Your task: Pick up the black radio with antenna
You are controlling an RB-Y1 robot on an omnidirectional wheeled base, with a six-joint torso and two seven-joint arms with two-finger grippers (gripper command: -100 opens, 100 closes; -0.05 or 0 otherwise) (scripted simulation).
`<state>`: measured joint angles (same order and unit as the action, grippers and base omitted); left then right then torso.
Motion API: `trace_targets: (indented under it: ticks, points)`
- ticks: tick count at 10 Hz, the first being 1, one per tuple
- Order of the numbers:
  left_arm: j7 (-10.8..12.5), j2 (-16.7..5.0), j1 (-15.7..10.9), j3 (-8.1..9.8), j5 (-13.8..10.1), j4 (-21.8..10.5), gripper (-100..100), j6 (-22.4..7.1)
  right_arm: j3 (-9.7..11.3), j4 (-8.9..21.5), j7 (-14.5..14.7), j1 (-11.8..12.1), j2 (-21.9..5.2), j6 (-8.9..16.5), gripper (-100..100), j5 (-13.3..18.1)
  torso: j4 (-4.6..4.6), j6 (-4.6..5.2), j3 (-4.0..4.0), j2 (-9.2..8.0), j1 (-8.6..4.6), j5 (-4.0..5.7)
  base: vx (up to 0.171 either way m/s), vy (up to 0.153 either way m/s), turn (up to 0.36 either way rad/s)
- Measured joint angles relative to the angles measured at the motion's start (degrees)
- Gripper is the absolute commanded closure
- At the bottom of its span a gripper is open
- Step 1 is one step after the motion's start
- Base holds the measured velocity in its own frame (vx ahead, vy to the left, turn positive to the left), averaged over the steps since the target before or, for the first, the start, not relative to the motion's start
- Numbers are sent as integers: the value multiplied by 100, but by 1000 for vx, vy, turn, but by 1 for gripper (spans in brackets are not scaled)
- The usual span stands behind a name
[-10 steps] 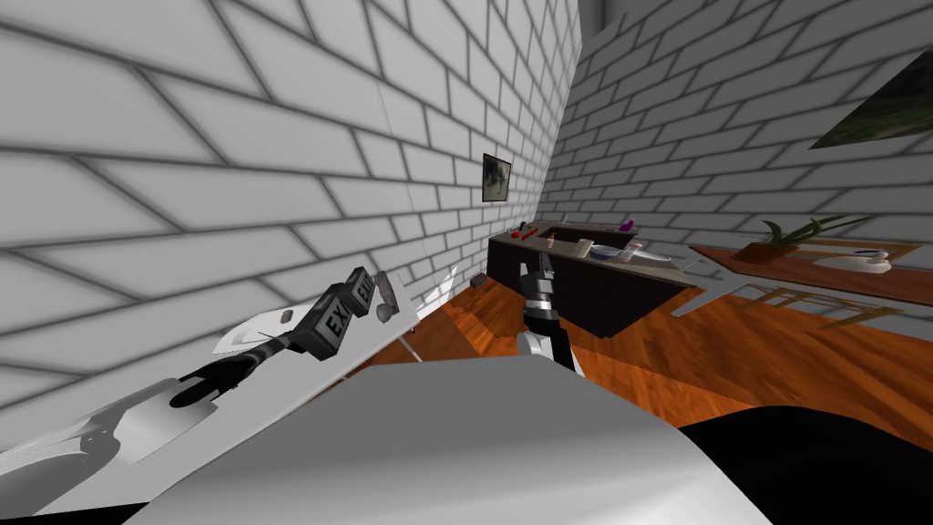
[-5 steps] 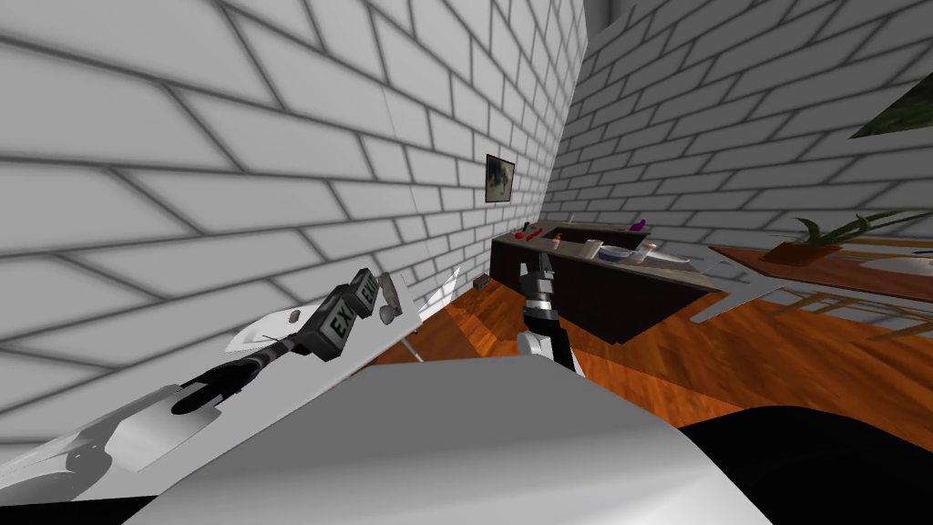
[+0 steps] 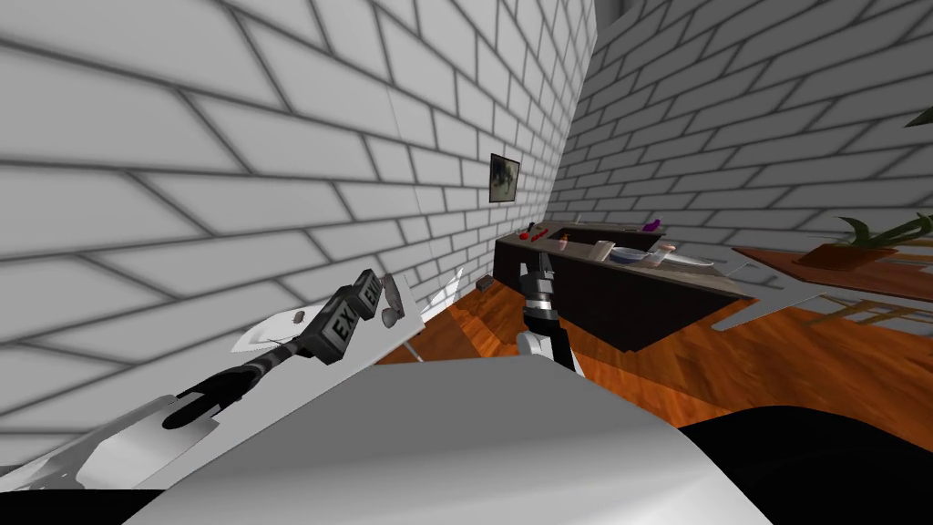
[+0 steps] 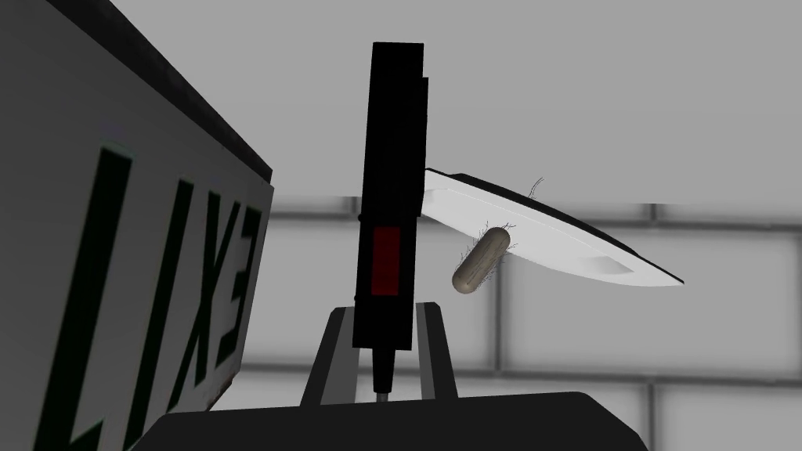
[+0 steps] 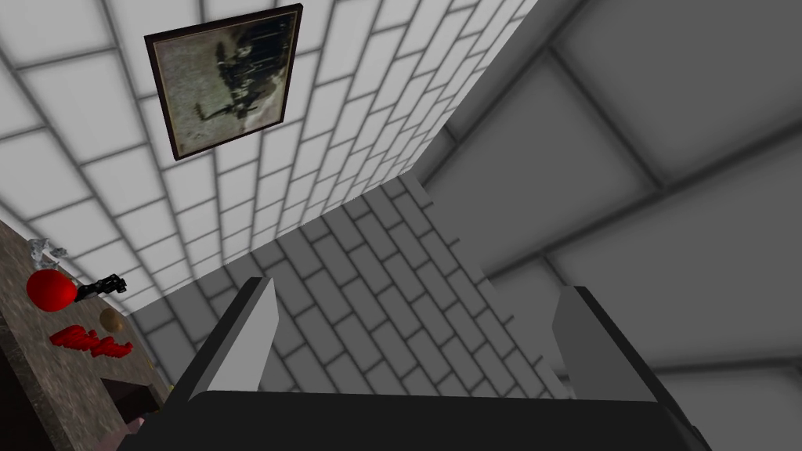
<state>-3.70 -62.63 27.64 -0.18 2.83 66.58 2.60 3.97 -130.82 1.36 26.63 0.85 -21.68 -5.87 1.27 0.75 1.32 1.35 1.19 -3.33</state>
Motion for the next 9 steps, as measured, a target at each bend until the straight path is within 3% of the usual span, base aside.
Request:
trace_targets:
  ticks: [1, 4, 5, 7, 9]
  points:
    - [-3, 4, 55, 22, 1, 139, 100, -24, 0, 0, 0, -1, 0, 0, 0, 0, -2, 6, -4, -7, 0, -3, 61, 42, 97]
    - [-127, 157, 509, 393, 70, 574, 100, -166, 0, 0, 0, 0, 0, 0, 0, 0, 1, 1, 2, 3, 10, -7, 46, 23, 35]
    - [-118, 138, 572, 402, 59, 752, 100, -202, 0, 0, 0, 0, 0, 0, 0, 0, -2, 8, -2, -3, 2, -5, 65, 51, 103]
    - [-232, 292, 852, 694, 130, 1062, 100, -327, 0, 0, 0, 1, 0, 0, 0, 0, 1, -5, 5, 10, 18, -4, 70, 30, 50]
    - [-248, 300, 1058, 784, 134, 1357, 100, -357, 0, 0, 0, -1, 0, 0, 0, 0, -2, 6, -2, -4, -2, -5, 2, -8, -11]
